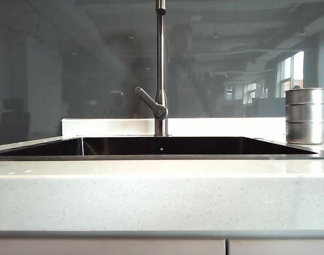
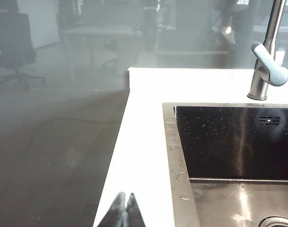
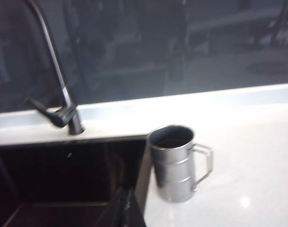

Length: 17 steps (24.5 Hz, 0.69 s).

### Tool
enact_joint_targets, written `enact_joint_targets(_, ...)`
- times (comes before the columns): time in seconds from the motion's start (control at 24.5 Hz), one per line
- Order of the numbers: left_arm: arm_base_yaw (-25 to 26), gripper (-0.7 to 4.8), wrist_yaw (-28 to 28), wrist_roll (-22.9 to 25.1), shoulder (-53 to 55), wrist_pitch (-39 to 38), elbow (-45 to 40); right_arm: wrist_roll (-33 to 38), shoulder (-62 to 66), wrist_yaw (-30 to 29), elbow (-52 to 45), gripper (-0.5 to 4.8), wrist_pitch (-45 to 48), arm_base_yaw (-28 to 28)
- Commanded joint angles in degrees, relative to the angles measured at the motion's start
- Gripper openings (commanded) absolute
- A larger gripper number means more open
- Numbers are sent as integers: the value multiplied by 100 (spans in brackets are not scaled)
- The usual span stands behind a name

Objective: Pick up the mug next to the sink, go to the faucet to get some water, pour the water into the sink, and finally put the mug back to its place.

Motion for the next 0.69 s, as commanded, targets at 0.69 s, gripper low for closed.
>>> enact_joint_targets(0.69, -7, -3, 24, 22, 2, 24, 17, -603, -723, 133, -2103, -8, 1849, -11)
